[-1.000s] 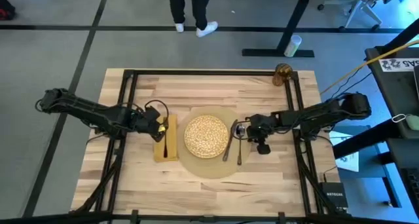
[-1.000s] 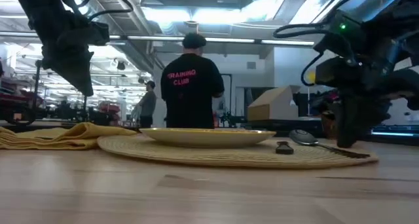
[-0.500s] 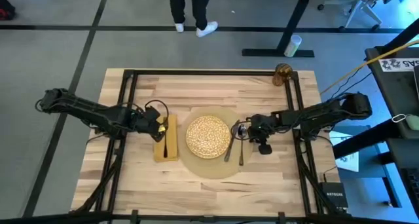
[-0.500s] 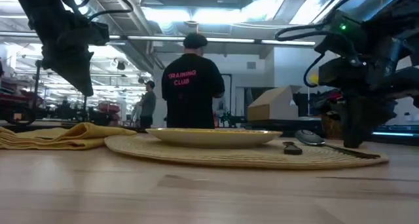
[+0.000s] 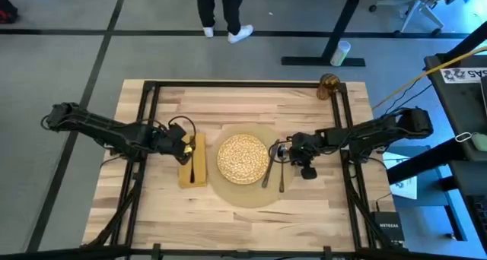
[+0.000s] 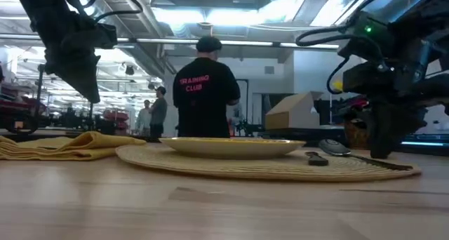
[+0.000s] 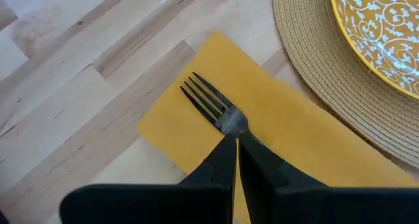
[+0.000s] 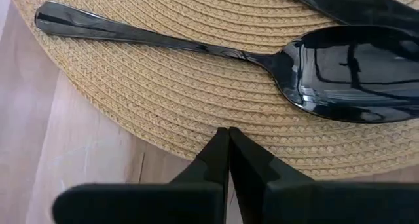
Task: Set table place
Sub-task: Adjust the yellow placemat and yellow table napkin, then adjust the black table knife on the yellow placemat
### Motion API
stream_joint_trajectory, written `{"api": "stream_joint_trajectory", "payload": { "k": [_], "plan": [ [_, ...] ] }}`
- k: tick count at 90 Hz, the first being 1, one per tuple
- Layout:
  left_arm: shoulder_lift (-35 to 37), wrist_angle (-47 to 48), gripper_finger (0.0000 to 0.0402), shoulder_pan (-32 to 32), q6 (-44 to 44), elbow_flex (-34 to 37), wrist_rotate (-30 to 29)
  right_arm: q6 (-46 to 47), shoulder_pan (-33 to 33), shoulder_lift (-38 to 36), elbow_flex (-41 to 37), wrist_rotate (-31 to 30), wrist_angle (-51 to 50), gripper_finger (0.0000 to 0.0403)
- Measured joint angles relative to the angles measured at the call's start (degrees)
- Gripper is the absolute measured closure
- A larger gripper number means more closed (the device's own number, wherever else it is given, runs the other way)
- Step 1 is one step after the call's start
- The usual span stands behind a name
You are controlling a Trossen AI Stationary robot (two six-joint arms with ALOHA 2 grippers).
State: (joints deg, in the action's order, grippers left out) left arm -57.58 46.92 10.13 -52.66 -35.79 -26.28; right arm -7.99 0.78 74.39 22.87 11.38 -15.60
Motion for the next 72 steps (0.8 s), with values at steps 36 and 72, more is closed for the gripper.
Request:
{"api": "stream_joint_trajectory", "payload": {
  "k": [36,72],
  "plan": [
    [0.0,-0.04,0.0402,0.0,0.11,0.0,0.02,0.48,-0.02,-8.53,1.36,-2.69,-2.47,0.0403],
    [0.01,-3.19,0.0402,0.0,2.14,0.0,0.0,-3.71,-0.02,-2.28,7.18,-3.36,0.41,0.0403]
  ]
}}
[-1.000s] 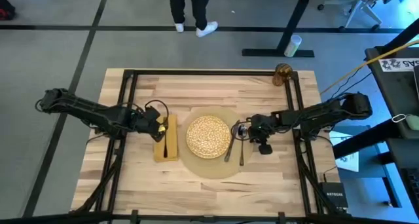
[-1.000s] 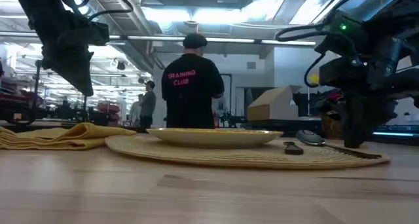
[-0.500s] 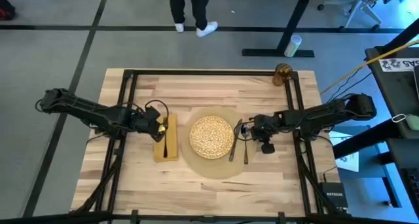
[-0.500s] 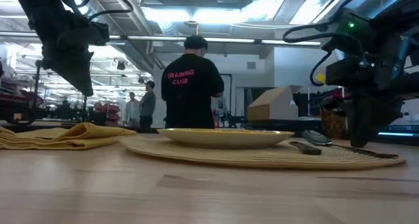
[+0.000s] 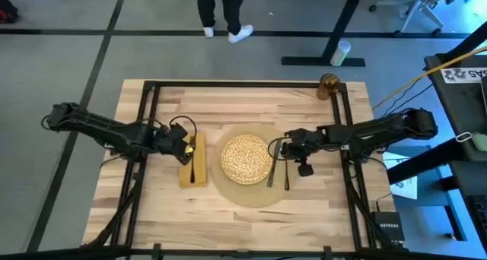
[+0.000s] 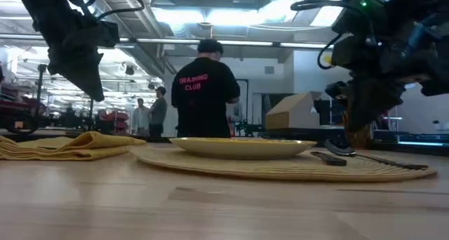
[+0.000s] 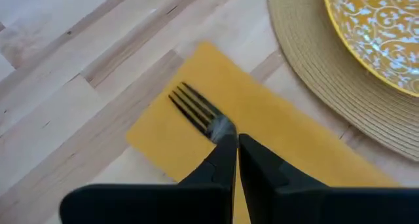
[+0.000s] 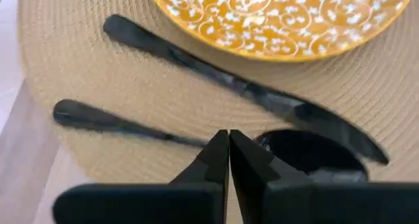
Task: Set table place
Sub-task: Adjust the black table knife on the yellow placemat
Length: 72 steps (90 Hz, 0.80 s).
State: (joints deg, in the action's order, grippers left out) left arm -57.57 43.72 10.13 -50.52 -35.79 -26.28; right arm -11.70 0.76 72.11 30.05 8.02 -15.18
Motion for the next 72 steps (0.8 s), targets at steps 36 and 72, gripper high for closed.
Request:
{"api": "stream_joint_trajectory", "payload": {
  "k": [36,72],
  "plan": [
    [0.01,0.2,0.0402,0.02,-0.13,0.02,-0.02,-7.39,3.88,10.76,8.33,-3.5,-1.59,0.0403],
    [0.01,0.7,0.0402,0.02,0.07,0.02,-0.04,-8.31,6.15,11.44,8.69,-4.66,-5.67,0.0403]
  ]
}}
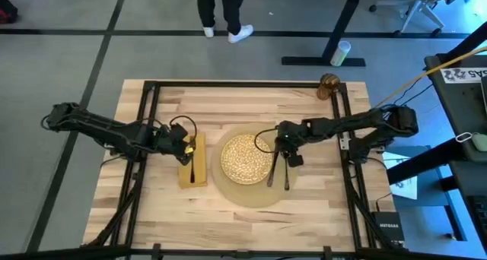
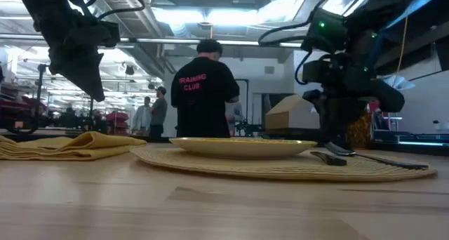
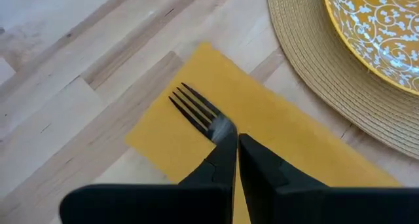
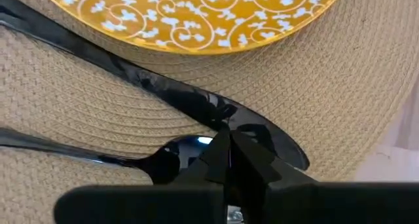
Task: Set table place
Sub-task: Adjust the black table knife on the yellow placemat
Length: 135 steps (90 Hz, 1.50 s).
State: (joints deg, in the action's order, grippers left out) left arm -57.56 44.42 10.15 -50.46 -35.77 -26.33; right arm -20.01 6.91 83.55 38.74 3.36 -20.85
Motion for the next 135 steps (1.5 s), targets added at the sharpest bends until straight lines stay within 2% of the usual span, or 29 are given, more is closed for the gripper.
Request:
{"api": "stream_joint_trajectory", "payload": {
  "k": [135],
  "plan": [
    [0.0,-0.09,0.0402,0.0,-0.09,0.0,-0.1,-1.4,1.12,-0.04,0.04,1.77,2.65,0.0403]
  ]
}}
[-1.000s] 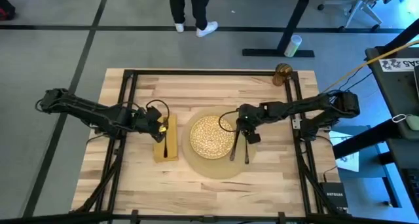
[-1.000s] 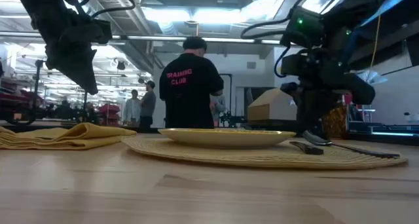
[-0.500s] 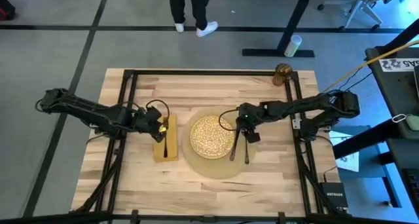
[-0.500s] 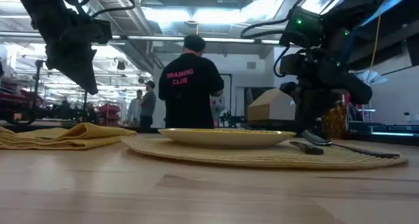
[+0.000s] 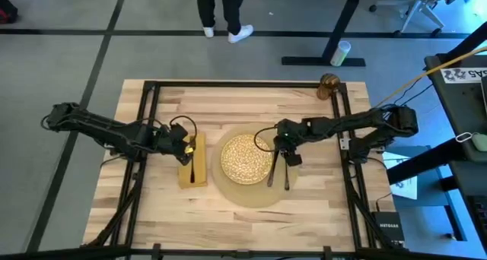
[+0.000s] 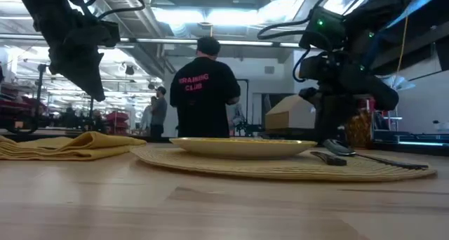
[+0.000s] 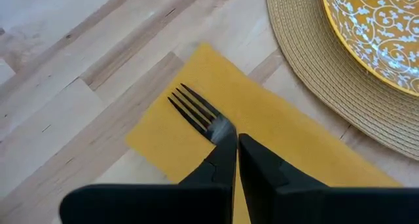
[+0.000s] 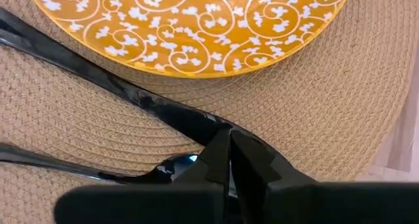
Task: Set table place
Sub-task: Adjust the black table knife on the yellow placemat
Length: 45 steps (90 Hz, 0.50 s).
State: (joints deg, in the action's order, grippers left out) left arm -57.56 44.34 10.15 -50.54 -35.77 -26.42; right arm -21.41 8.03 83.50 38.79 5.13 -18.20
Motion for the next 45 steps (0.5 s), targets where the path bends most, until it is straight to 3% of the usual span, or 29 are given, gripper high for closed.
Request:
{"api": "stream_joint_trajectory", "payload": {
  "k": [45],
  "plan": [
    [0.0,0.0,0.0402,0.0,0.0,0.0,0.01,-0.13,0.4,0.0,0.0,-1.09,-0.9,0.0403]
  ]
}}
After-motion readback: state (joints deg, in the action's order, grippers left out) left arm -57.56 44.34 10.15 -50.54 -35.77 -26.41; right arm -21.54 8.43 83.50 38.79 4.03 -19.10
